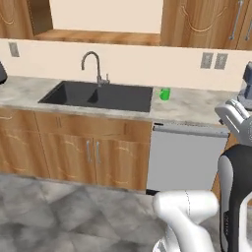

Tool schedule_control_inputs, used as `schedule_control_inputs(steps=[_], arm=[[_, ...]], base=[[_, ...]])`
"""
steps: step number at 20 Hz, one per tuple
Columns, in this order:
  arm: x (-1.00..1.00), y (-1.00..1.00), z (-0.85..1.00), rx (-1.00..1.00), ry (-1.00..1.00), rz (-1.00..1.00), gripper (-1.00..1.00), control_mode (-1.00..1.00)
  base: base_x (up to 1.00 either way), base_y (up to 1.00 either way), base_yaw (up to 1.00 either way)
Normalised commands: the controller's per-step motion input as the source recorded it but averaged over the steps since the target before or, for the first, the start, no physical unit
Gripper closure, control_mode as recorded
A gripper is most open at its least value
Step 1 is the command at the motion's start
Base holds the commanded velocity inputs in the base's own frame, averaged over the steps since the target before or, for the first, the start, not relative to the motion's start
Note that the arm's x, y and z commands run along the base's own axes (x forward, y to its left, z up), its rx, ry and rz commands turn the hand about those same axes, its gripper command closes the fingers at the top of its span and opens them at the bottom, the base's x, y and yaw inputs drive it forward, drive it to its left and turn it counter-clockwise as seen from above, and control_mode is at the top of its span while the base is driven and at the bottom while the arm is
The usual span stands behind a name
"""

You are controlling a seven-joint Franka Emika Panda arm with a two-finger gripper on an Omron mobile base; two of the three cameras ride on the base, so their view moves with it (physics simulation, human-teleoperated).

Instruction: Clear the mugs and bowl far away from the sink.

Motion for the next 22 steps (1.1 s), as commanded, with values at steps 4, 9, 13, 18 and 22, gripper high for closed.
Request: schedule_control_inputs(steps=[4,9,13,18,22], arm=[[0.0,0.0,0.0,0.0,0.0,0.0,-1.0,1.0],[0.0,0.0,0.0,0.0,0.0,0.0,-1.0,1.0],[0.0,0.0,0.0,0.0,0.0,0.0,-1.0,1.0],[0.0,0.0,0.0,0.0,0.0,0.0,-1.0,1.0],[0.0,0.0,0.0,0.0,0.0,0.0,-1.0,1.0]], base=[[0.8,0.95,-0.59],[0.65,0.91,-0.57],[0.92,1.0,-0.31],[0.48,0.26,-0.1],[0.16,-0.65,0.0]])
